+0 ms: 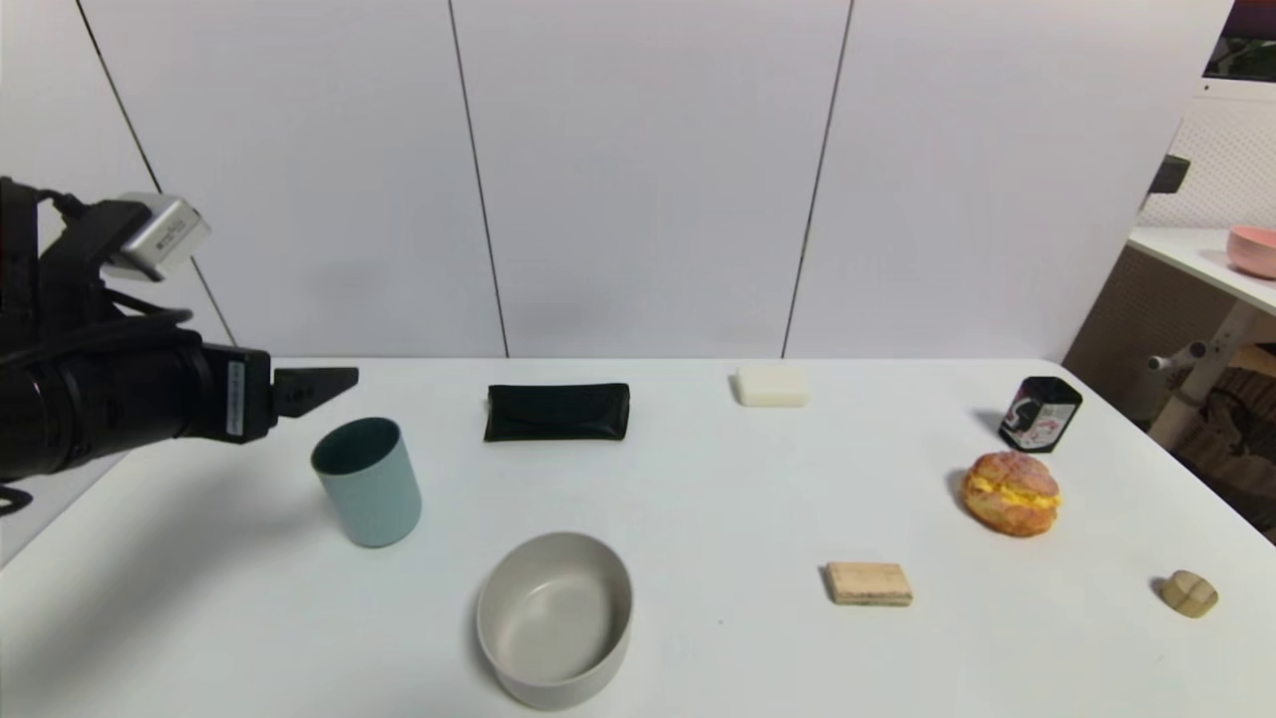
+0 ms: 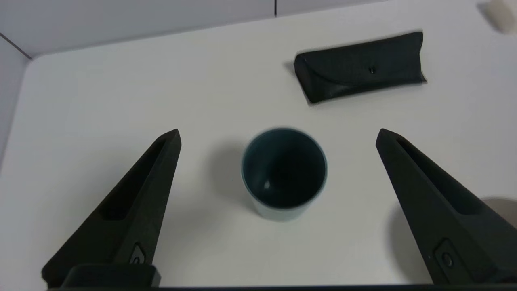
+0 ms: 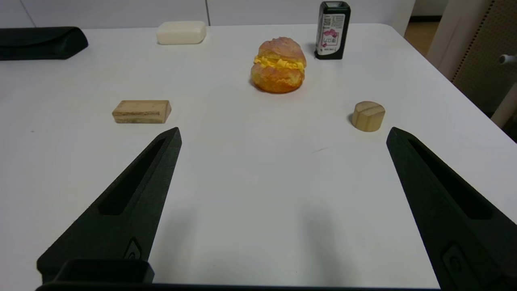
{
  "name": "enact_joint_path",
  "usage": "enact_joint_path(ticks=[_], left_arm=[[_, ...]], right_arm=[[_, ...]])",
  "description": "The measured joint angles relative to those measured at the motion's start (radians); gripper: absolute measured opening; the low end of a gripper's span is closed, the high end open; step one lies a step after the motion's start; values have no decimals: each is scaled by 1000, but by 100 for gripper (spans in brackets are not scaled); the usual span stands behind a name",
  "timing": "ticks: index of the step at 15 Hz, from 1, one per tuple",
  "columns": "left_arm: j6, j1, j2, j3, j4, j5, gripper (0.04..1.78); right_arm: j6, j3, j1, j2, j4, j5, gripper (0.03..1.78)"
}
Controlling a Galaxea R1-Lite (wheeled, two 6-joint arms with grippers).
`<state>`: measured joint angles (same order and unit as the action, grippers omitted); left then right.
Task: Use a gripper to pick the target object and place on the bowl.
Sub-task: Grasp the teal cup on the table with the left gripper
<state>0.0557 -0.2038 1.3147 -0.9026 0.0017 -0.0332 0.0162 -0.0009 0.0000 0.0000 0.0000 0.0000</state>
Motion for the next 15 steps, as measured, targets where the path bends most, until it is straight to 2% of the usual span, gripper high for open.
enact_joint_path(ticks=[2, 5, 8, 15], left_arm=[[1, 40, 34, -146, 88, 1, 171], [1, 93, 114, -348, 319, 23, 171], [2, 125, 203, -460, 532, 56, 171], [11, 147, 329, -481, 573, 59, 171]], right_arm=[[0, 0, 0, 0, 0, 0, 175], [0, 0, 0, 0, 0, 0, 175], [0, 0, 0, 0, 0, 0, 175], [0, 0, 0, 0, 0, 0, 175]])
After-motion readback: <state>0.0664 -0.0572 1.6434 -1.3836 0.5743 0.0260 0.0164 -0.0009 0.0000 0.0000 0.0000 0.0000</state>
